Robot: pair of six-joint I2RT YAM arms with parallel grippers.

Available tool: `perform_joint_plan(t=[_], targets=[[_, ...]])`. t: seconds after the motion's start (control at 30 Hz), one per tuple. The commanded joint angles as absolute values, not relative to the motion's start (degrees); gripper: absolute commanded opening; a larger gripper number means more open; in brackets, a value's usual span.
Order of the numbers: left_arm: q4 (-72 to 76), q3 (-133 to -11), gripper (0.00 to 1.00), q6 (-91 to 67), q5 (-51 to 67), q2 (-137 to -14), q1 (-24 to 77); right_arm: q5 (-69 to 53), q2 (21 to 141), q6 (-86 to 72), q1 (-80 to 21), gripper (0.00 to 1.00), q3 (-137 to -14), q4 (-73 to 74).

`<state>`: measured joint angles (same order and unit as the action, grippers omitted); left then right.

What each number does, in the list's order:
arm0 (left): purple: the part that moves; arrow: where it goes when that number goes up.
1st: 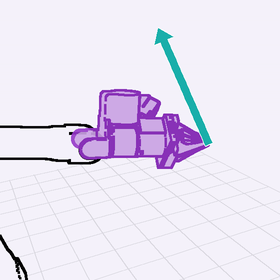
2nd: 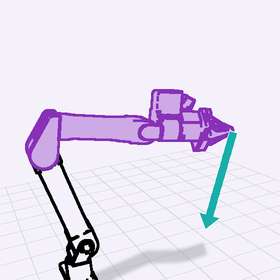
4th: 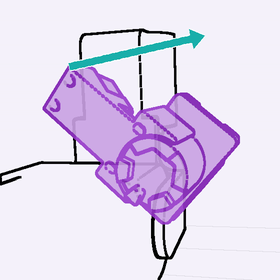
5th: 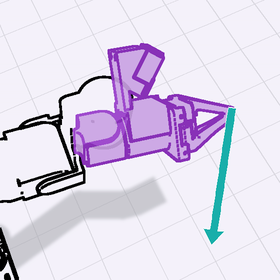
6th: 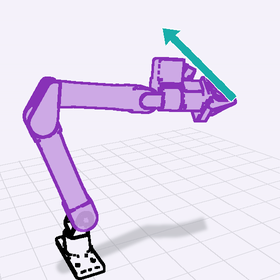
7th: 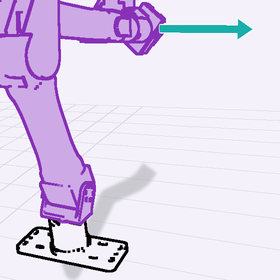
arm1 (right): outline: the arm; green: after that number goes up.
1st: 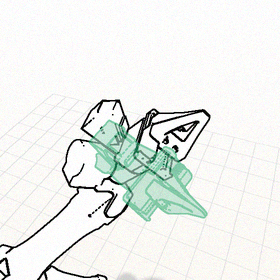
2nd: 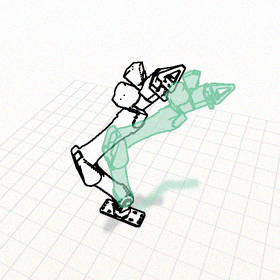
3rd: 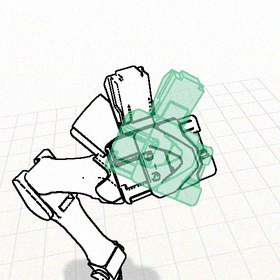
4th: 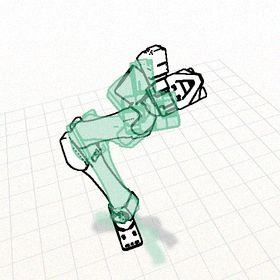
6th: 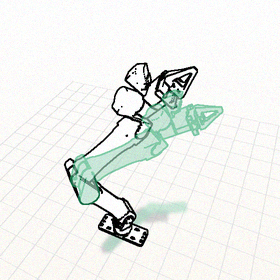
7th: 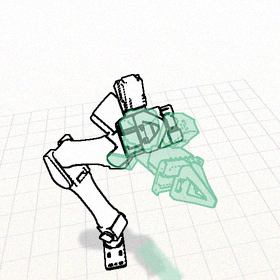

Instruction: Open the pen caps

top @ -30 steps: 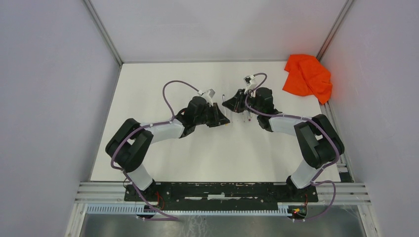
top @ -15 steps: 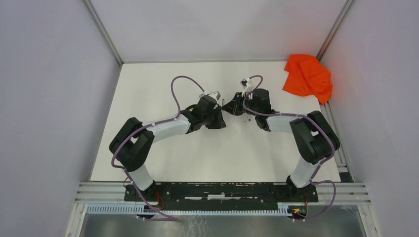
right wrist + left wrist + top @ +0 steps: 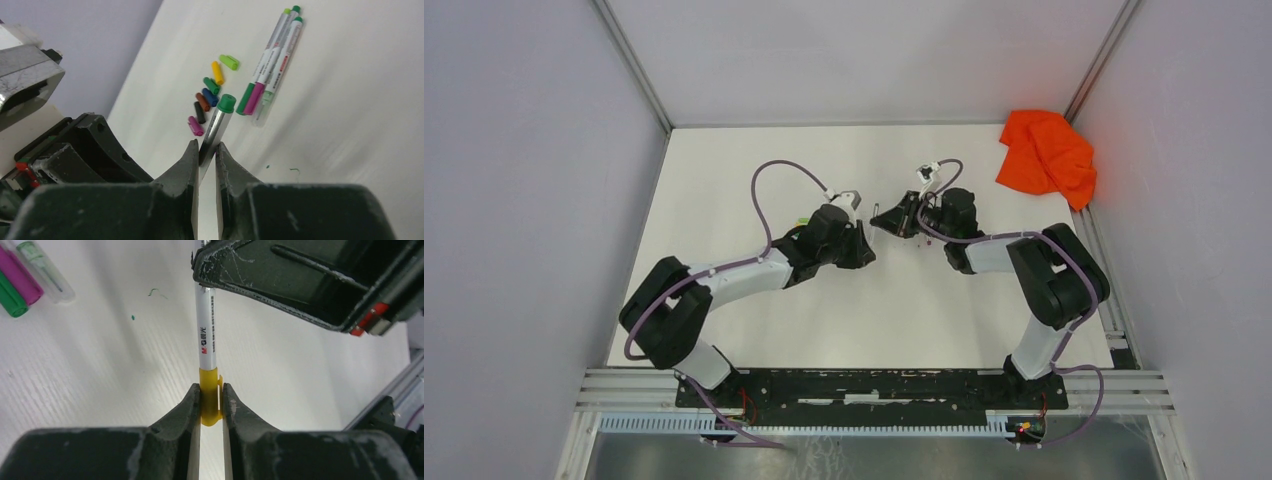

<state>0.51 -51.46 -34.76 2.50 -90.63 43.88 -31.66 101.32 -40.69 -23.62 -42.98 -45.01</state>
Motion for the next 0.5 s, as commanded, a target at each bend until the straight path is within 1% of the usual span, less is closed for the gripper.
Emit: perform_joint_plan(t=[0.0, 0.13, 0.23, 0.37, 0.47], targets=[[12.54, -46.34, 0.02, -31.17, 12.57, -83.05, 44.16, -34.07, 103.63, -50.58, -18.58, 0.00, -39.72, -64.70], [16.31, -44.10, 0.02, -30.73, 17.73, -81.54, 44.19, -37.83, 107.92, -61.77, -16.05, 0.00, -38.16, -81.80], [17.47, -43.67, 0.02, -30.38, 21.06, -81.80, 44.21, -38.93, 110.28, -66.98, -15.24, 0.00, -38.14, -90.10], [18.91, -42.63, 0.02, -30.15, 23.37, -81.63, 44.23, -39.39, 110.79, -67.24, -14.74, 0.00, -38.82, -91.41], [19.42, -42.12, 0.02, -29.98, 24.94, -81.48, 44.20, -38.92, 109.27, -63.73, -14.47, 0.00, -39.44, -86.44]])
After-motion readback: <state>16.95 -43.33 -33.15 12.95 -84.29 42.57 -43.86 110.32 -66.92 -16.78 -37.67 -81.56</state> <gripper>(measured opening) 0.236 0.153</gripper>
